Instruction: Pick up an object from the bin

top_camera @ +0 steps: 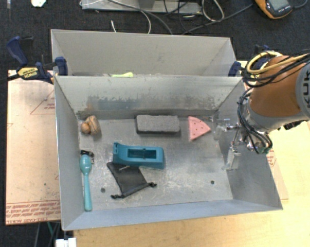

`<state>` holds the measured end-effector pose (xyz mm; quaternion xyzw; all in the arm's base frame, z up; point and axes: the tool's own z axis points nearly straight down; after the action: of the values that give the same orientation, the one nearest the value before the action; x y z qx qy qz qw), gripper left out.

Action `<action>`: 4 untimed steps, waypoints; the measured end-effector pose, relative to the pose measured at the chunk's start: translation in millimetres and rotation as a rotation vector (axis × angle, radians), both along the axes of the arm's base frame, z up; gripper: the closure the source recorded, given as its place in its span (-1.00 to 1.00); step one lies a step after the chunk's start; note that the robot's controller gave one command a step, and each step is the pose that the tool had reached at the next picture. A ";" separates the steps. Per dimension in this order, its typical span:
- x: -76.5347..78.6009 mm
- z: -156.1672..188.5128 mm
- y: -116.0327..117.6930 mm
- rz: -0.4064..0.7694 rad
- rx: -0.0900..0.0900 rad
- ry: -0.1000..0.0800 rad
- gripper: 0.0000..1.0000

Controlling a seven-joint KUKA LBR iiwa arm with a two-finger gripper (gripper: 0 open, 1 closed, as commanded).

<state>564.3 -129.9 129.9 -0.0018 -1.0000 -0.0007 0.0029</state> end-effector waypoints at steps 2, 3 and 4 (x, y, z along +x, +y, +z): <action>46.0 3.3 39.6 0.024 -0.001 -0.008 -1.00; 74.9 4.2 66.7 0.081 0.000 -0.011 -1.00; 76.6 -12.6 83.1 -0.109 0.001 -0.010 -1.00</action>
Offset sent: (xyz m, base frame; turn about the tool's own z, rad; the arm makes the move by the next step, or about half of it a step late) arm 0.0511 0.0458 0.0025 -0.0275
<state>640.9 -46.9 117.3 -0.0561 -0.9984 -0.0013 -0.0021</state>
